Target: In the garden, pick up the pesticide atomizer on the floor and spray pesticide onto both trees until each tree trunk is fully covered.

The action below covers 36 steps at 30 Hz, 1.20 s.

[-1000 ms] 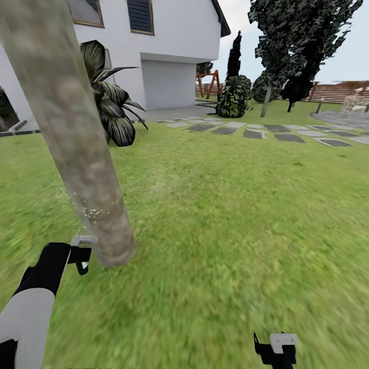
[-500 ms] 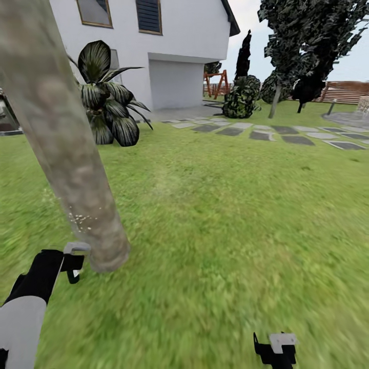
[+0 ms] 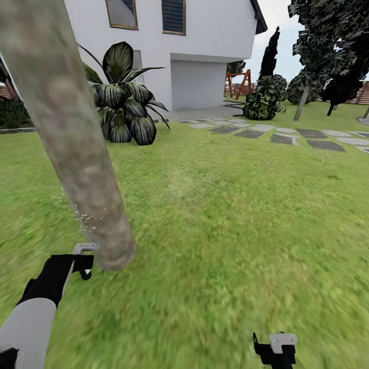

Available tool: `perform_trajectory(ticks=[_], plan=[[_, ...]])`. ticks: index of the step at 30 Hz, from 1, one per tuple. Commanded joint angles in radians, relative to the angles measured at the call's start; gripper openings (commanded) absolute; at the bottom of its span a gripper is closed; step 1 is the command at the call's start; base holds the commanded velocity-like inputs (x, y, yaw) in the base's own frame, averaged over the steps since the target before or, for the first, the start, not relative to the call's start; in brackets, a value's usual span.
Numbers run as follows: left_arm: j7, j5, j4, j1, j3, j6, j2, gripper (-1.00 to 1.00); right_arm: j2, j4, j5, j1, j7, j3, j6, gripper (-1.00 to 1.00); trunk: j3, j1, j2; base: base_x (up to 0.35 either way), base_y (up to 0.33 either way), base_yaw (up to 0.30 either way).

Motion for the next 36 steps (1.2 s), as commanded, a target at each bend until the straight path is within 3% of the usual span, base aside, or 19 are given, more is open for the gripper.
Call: perform_trajectory(ticks=[1,8,18,22,27,29,33,36], plan=[[0.0,0.005,-0.002,0.0,0.0,0.0,0.0,-1.0,-0.001,0.0,0.0,0.0,0.0,0.0,0.0,1.0,0.0,0.0,0.0,0.011,-0.264,0.016],[0.005,0.016,-0.009,0.0,-0.006,-0.002,-0.002,-1.0,-0.004,0.0,0.001,0.0,-0.001,0.0,0.0,1.0,0.0,0.0,0.0,-0.09,-0.258,0.002],[0.011,0.016,-0.143,-0.012,-0.018,0.012,-0.01,-1.0,-0.004,0.0,0.0,0.0,-0.002,0.0,0.0,1.0,0.0,0.0,0.0,-0.112,-0.056,0.09],[-0.017,0.015,-0.153,-0.014,-0.065,0.022,-0.039,-1.0,-0.004,0.0,0.0,0.0,-0.002,0.0,0.0,1.0,0.0,0.0,0.0,0.0,0.0,0.274],[-0.022,0.015,-0.265,-0.005,-0.08,0.046,-0.043,-1.0,-0.004,0.0,0.0,0.0,-0.002,0.0,0.0,1.0,0.0,0.0,0.0,0.0,0.0,0.277],[-0.024,0.016,-0.349,-0.002,-0.095,0.109,-0.05,-1.0,-0.004,0.0,0.0,0.0,-0.002,0.0,0.0,1.0,0.0,0.0,0.0,0.0,0.0,0.277],[-0.023,0.017,-0.372,-0.012,-0.152,0.173,-0.051,-1.0,-0.004,0.0,0.0,0.0,-0.002,0.0,0.0,1.0,0.0,0.0,0.0,0.0,0.0,0.151],[-0.023,0.017,-0.399,-0.007,-0.155,0.184,-0.049,-1.0,-0.004,0.0,0.0,0.0,-0.002,0.0,0.0,1.0,0.0,0.0,0.0,0.0,0.0,0.01]])
